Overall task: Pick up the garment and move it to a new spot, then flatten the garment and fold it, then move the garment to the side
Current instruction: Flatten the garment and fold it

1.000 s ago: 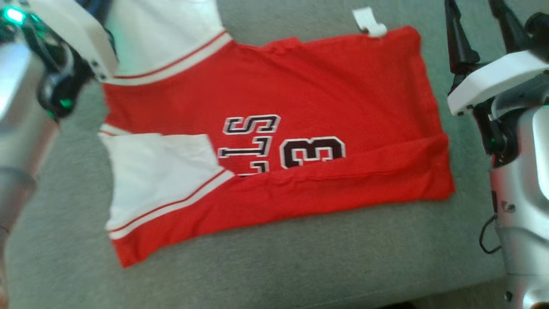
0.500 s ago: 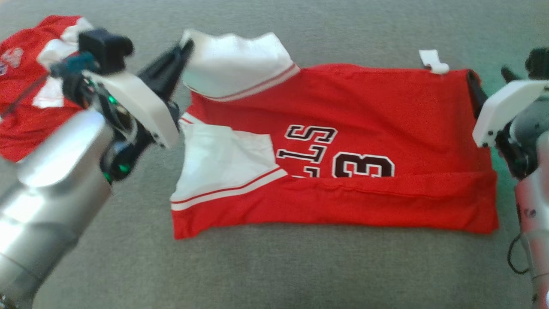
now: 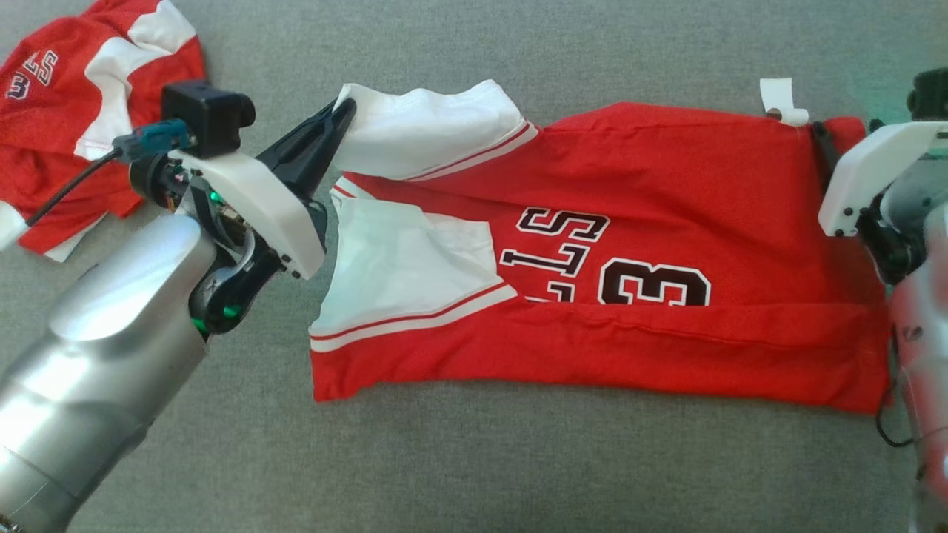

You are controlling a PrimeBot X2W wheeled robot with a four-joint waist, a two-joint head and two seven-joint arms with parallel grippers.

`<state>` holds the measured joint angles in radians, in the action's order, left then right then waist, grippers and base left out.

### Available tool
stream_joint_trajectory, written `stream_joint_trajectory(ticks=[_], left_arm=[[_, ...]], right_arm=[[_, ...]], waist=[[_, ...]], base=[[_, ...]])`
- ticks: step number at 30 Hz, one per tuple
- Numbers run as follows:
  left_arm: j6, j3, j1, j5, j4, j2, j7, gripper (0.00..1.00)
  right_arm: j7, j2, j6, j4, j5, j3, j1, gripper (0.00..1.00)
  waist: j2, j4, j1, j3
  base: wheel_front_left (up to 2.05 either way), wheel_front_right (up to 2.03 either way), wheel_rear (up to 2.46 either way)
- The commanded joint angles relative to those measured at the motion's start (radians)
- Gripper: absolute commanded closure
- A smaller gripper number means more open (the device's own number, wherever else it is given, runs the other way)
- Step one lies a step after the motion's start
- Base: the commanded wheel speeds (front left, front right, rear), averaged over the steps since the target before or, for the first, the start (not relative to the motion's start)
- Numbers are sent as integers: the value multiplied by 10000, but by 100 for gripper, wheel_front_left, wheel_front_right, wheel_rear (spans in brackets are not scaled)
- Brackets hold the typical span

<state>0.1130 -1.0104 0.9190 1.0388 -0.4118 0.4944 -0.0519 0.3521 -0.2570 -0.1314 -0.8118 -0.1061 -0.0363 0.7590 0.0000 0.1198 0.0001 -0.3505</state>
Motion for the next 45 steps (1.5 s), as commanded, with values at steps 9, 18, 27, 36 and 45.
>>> stream_joint_trajectory(ticks=[9, 18, 27, 36, 45], left_arm=[[-13, 251, 693, -126, -134, 283, 88, 100], [-254, 613, 1011, -225, -758, 566, 541, 100], [-26, 694, 2510, -721, -1658, 676, 715, 100], [110, 852, 4110, -1144, -3273, 211, 1777, 100], [171, 70, 3770, -1011, -3603, -15, 2082, 100]], right_arm=[[-129, -122, 7, -545, -423, 1041, 506, 100], [-1232, -314, 7, -363, -801, 1418, 1146, 100], [-2003, -524, 7, -17, -1189, 1711, 2412, 100], [-2708, -367, 7, -443, -1317, 1747, 3715, 100], [-3143, -398, 7, -1241, -1766, 2136, 3549, 100]], waist=[[0, -5, -1, -99], [0, -433, -1, -84], [0, -829, -1, -816], [0, -1041, -1, -1215], [0, -875, -1, -855]], base=[[0, 0, 0], [0, 0, 0], [0, 0, 0], [0, 0, 0], [0, 0, 0]])
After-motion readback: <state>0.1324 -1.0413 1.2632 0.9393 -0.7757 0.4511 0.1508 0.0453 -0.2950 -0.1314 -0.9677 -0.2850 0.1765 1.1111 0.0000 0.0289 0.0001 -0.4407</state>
